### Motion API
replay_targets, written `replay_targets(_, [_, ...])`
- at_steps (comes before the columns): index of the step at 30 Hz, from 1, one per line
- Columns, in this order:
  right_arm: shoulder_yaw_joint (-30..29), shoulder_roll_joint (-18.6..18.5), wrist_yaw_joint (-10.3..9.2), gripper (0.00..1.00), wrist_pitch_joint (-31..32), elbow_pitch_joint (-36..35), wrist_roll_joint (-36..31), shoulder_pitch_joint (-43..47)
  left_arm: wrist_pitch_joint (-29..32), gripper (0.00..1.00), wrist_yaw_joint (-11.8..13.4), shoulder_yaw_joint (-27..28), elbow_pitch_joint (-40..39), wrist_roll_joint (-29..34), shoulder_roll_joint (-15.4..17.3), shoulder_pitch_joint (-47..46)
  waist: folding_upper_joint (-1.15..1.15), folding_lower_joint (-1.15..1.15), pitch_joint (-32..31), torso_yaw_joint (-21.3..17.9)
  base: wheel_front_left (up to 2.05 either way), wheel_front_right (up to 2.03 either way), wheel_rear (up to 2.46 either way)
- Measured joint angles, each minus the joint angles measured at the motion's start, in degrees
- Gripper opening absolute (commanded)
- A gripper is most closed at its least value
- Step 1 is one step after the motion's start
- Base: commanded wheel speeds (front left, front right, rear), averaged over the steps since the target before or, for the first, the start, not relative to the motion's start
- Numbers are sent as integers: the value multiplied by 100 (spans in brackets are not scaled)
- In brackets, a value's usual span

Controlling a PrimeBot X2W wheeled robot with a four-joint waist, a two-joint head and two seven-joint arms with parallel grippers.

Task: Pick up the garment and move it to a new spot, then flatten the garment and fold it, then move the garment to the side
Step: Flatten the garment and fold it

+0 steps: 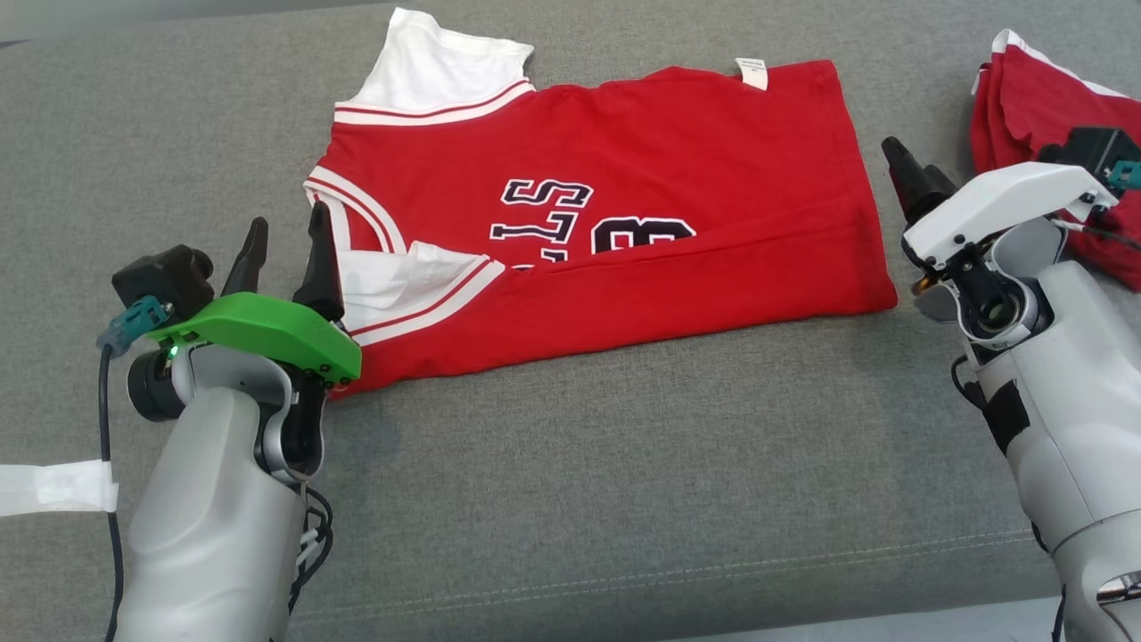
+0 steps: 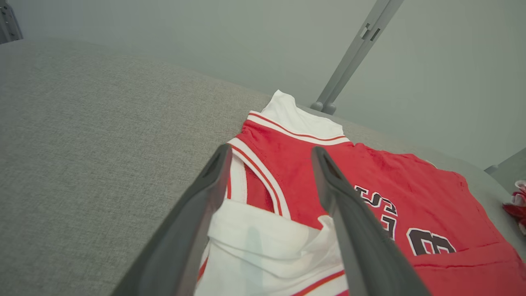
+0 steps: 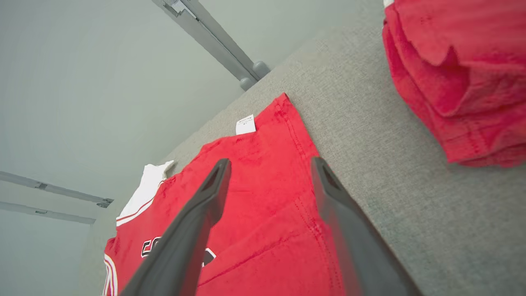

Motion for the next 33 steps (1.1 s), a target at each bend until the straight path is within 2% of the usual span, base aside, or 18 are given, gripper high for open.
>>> replay_targets(4, [186,-233,250,100,-342,-90,-350,14,-154,100,-119,-11,10,1,-4,76,0,0,-73,-12,0,0,0])
replay_targets(10, [408,-502,357,100,-903,-201,-817,374,-169,100,-165,-21,116,1,-2,630,0,0,-239,-5,0,0,0])
replay_targets(21, [346,-252,442,100,-1440,-433,-714,1079,121,100,-216,-62,610,-274,2,1212,0,0,-506,37,0,0,0])
replay_targets(26, [390,-103,454,100,-1490,-528,-670,1206,197,100,-205,48,753,-386,1,1219,0,0,-513,-66,0,0,0])
replay_targets(33, [434,-101,477,100,-1496,-601,-669,1353,260,100,-157,82,879,-434,1,1220,0,0,-484,-234,0,0,0])
